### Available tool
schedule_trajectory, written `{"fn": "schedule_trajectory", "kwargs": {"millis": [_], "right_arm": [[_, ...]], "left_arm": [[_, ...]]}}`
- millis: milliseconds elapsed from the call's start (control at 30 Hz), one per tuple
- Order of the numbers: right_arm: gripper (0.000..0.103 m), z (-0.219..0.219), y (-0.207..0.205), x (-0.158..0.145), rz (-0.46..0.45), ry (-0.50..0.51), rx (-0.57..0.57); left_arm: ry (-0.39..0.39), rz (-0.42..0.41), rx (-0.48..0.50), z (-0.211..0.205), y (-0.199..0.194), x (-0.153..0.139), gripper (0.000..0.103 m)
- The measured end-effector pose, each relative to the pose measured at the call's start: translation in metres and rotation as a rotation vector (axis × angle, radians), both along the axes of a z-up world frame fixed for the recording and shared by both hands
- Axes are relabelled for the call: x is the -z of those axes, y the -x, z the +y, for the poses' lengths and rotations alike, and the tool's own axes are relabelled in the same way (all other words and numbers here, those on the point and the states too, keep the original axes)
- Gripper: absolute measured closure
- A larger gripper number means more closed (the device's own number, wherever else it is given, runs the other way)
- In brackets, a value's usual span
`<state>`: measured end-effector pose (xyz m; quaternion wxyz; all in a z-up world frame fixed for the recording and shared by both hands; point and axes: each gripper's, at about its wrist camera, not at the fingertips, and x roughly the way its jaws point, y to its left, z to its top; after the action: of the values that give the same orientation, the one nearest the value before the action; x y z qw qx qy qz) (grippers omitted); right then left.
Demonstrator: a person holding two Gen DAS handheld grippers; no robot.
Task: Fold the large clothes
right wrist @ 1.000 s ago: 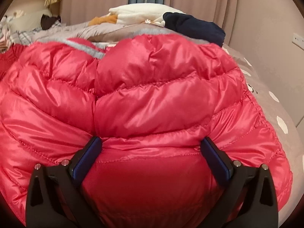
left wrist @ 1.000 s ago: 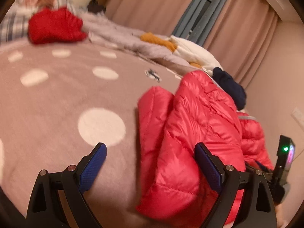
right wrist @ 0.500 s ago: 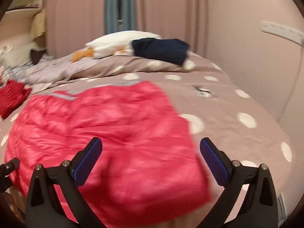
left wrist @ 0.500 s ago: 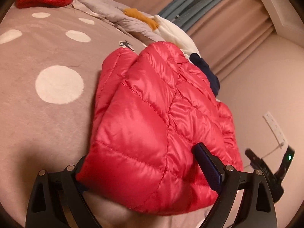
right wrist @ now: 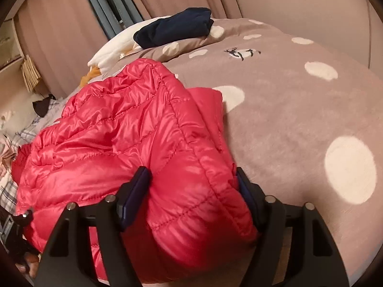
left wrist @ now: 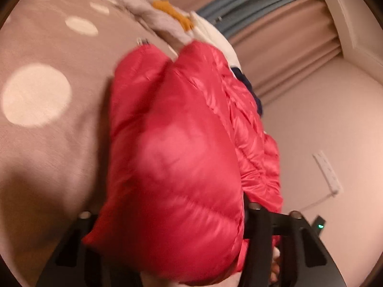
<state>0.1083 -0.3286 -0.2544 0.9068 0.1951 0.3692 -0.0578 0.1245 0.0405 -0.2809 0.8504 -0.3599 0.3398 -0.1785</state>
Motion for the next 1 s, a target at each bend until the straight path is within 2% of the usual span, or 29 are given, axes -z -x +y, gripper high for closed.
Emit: {"fn": "schedule_trajectory", "kwargs": {"millis": [100, 133, 267, 333, 400, 567, 667, 767, 833, 933, 1000], "right_arm": [[0.040, 0.011, 0.002, -0.004, 0.007, 0.022, -0.021], [0.044, 0.016, 0.003, -0.005, 0.009, 0.028, -0.031], [0.051, 0.052, 0.005, -0.006, 0.010, 0.082, -0.136], [0.052, 0.070, 0.004, -0.003, 0.016, 0.085, -0.190], [0.053, 0.090, 0.001, 0.003, 0.025, 0.071, -0.239], [0.053, 0.115, -0.010, 0.013, 0.052, 0.064, -0.285], [0.053, 0.113, -0.015, 0.014, 0.067, 0.063, -0.305], [0.053, 0.103, -0.017, 0.018, 0.071, 0.010, -0.320], [0.052, 0.098, -0.018, 0.021, 0.068, -0.024, -0.322], [0.053, 0.099, -0.016, 0.022, 0.061, -0.034, -0.333], [0.053, 0.098, -0.016, 0.022, 0.059, -0.040, -0.343]], "left_arm": [[-0.130, -0.042, -0.069, -0.001, 0.007, -0.015, 0.062], [-0.149, -0.048, -0.084, 0.000, 0.009, -0.017, 0.064], [-0.150, -0.058, -0.186, 0.029, 0.022, -0.025, 0.068], [-0.176, -0.071, -0.234, 0.043, 0.031, -0.030, 0.070], [-0.249, -0.104, -0.269, 0.052, 0.040, -0.041, 0.071], [-0.371, -0.154, -0.300, 0.051, 0.055, -0.059, 0.071], [-0.367, -0.186, -0.281, 0.043, 0.061, -0.073, 0.071], [-0.408, -0.236, -0.234, 0.019, 0.047, -0.094, 0.071], [-0.388, -0.259, -0.187, 0.003, 0.039, -0.106, 0.070], [-0.284, -0.298, -0.046, -0.023, 0.034, -0.118, 0.064], [-0.277, -0.290, 0.075, -0.058, 0.024, -0.123, 0.055]]}}
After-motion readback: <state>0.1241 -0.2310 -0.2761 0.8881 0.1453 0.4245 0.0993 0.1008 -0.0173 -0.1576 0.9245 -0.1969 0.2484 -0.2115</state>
